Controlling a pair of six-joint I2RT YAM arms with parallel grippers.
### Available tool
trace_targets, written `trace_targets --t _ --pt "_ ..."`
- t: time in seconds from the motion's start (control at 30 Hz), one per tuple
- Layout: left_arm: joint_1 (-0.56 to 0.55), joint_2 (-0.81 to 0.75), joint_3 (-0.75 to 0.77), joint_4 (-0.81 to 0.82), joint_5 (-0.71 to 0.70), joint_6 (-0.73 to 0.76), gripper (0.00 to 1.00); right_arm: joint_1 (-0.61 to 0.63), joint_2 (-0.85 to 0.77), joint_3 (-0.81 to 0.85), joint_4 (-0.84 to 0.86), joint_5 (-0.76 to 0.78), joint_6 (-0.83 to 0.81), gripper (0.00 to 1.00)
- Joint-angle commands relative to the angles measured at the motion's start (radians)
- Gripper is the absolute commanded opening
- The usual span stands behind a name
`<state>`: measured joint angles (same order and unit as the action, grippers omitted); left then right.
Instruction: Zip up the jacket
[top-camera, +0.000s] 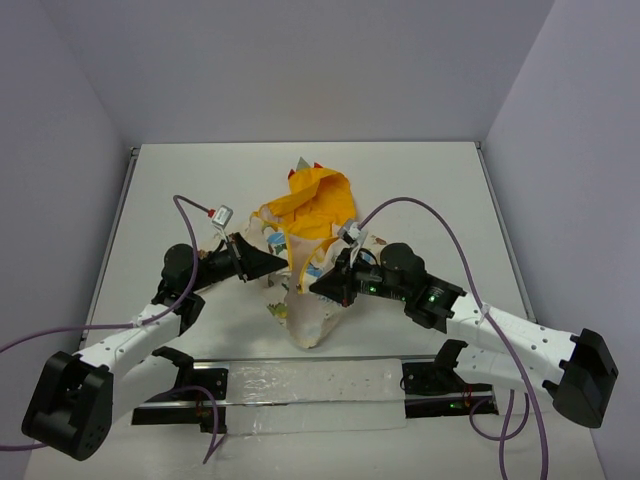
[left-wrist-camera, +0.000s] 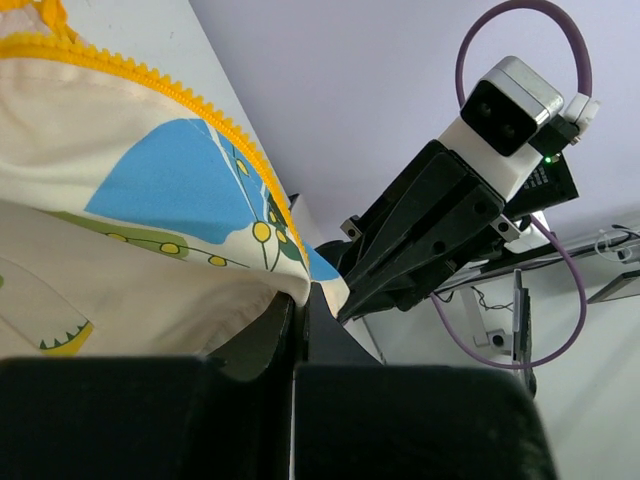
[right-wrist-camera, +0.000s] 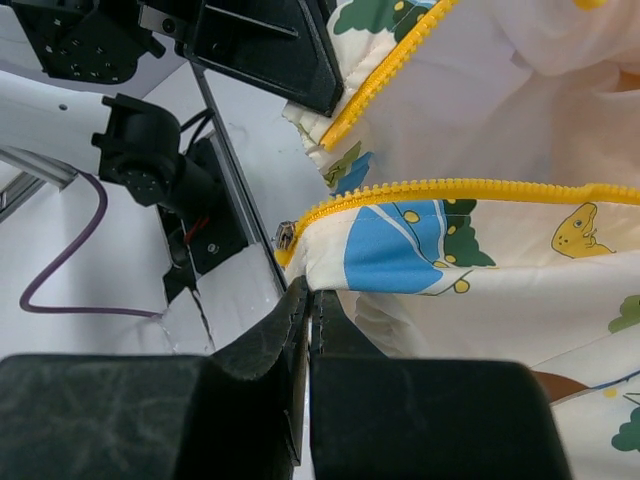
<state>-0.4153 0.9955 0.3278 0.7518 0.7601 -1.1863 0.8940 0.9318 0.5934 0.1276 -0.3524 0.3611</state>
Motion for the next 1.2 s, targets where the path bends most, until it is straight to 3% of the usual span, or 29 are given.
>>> trace_targets --t 0.0,1.17 --pt "-0.009 -0.017 -0.012 0.129 0.006 -0.019 0.0 -0.003 -0.019 -0.002 0.093 -0.015 -0.006 0.0" --pt "-0.059 -0.017 -0.052 0.197 -0.002 -0.036 0.0 -0.006 0.021 -0.014 0.201 0.039 0.046 0.0"
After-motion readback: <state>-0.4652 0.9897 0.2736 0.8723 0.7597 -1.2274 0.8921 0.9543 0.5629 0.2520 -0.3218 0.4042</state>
